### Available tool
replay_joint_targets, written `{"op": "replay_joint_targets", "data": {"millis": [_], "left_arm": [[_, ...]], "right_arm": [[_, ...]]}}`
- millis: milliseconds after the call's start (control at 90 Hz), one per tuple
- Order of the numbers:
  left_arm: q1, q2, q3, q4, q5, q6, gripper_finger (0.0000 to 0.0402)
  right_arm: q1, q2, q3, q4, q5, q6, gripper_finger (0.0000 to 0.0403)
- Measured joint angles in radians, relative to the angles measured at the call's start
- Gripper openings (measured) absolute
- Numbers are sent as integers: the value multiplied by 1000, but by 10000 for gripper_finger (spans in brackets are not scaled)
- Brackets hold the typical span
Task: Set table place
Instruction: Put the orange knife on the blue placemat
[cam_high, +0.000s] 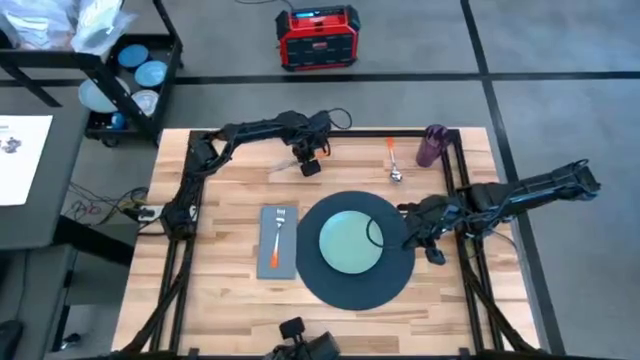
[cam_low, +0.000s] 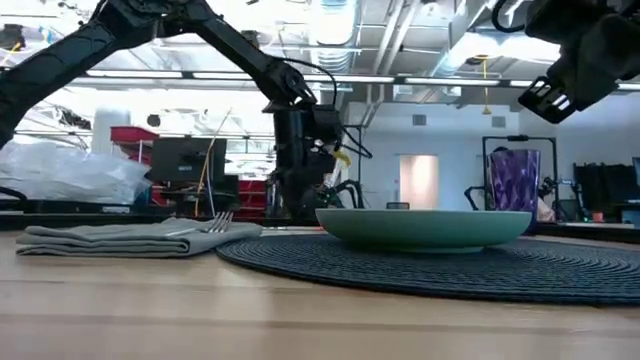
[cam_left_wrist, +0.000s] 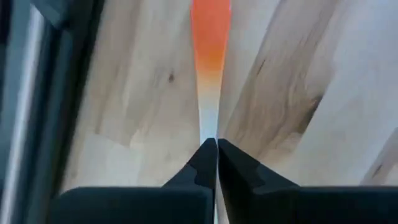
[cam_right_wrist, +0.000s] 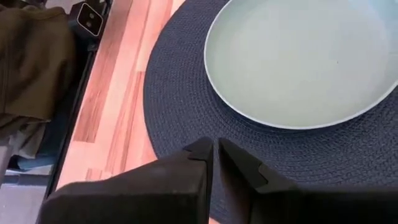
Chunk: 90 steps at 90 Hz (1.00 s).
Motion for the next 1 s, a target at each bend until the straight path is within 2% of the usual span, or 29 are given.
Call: {"op": "replay_joint_targets", "data": {"millis": [178, 289, 389, 556, 689, 789, 844, 933, 1000], "left_arm": [[-12, 0, 1, -8, -18, 31, 2], [-8, -1, 0, -14, -105, 16, 1], [21, -1, 0, -30, -41, -4, 1], [68, -1, -35, -84, -79, -23, 0], [101, -2, -34, -120, -20, -39, 0], [101, -2, -34, -122, -15, -14, 0], [99, -2, -34, -116, -9, -9, 0], [98, -2, -34, -120, -10, -8, 0], [92, -2, -34, -121, -13, 2, 0]], "right_arm": [[0, 0, 0, 0, 0, 0, 16], [13, 0, 0, -7, -10, -1, 16], [29, 0, 0, -21, -7, -2, 16], [16, 0, 0, -80, 154, 16, 13], [-19, 0, -1, -117, 208, -2, 2], [-89, 3, 2, 38, 265, -165, 2], [-163, 22, 22, 65, 318, -261, 1], [-341, 92, 106, 60, 410, -346, 1], [-492, 164, 186, 77, 432, -346, 0]]}}
